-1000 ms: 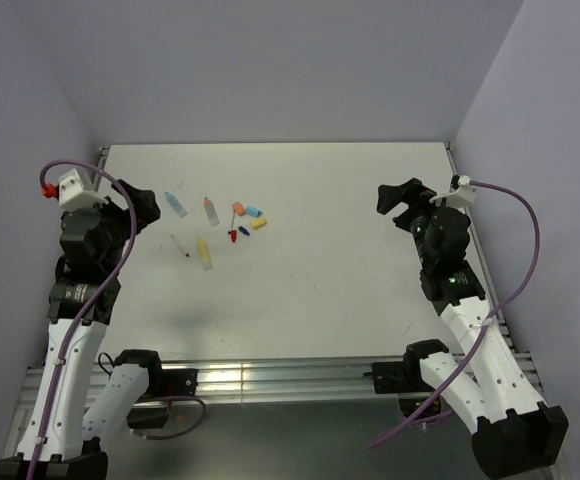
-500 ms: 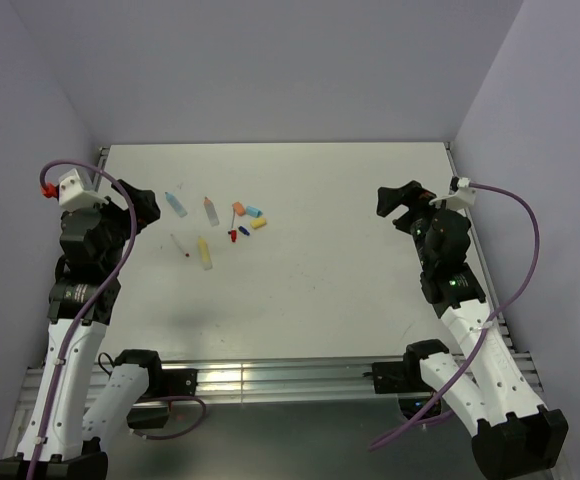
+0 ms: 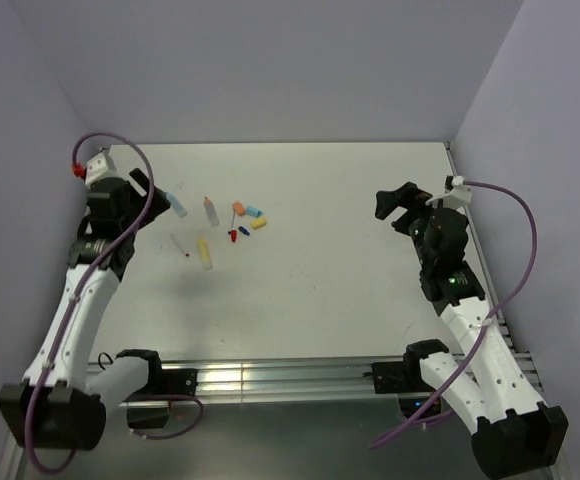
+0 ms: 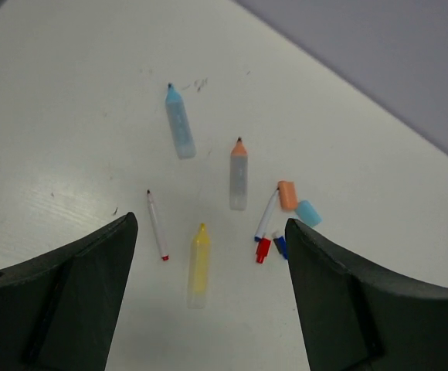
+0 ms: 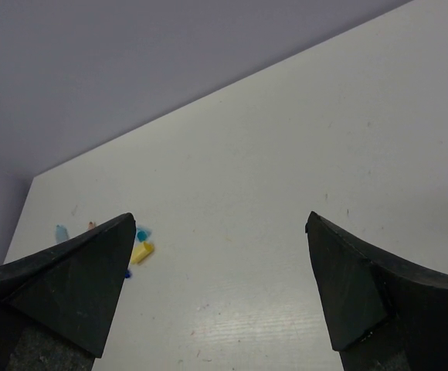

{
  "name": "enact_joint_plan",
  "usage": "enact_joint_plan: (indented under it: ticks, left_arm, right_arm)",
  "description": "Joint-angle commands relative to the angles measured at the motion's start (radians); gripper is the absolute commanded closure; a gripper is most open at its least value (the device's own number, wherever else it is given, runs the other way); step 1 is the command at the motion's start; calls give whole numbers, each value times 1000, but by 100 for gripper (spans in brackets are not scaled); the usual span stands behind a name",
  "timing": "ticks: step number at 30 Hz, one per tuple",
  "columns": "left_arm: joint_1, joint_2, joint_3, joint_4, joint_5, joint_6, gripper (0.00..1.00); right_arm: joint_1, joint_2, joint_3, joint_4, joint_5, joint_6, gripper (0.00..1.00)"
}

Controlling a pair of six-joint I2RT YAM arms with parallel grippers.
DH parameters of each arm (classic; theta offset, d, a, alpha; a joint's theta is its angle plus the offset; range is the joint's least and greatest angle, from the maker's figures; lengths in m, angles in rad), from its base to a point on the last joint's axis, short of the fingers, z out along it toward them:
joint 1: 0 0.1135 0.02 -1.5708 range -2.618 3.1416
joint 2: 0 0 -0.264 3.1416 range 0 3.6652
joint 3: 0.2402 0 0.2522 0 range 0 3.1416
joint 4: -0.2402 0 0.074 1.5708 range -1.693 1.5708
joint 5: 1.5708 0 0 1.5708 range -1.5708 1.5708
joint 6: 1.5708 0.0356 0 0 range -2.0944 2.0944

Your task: Insert the pens into the pen caps

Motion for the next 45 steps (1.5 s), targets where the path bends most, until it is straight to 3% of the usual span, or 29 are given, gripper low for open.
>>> enact_joint_plan:
  ticks: [1,5,12,18,25,39,45]
  left_arm:
    - [4,173,123,-53,-63,-71,18]
    - [6,391,261,-109,-186,-105,23]
    - [6,854,575,-187,-232,-185,27]
    - [7,1115,785,-256,-241,-160,28]
    - [10,1237,876,-285,-246,-157,33]
    - [10,1318,867,-265,-218,-195,39]
    - [12,1327,853,-265,-232,-206,52]
  right_arm:
    - [-4,18,60,-24,-14,-26,1]
    - [-4,44,69,-30,-43,-21,2]
    - [-4,79,113,-88,-46,-21,4]
    - [-4,92,130,-123,-49,-21,4]
    - [-4,99,132,-123,-57,-18,4]
    - [-4,125,144,-136,-69,-21,5]
    - [-4,124,146,-145,-71,-21,5]
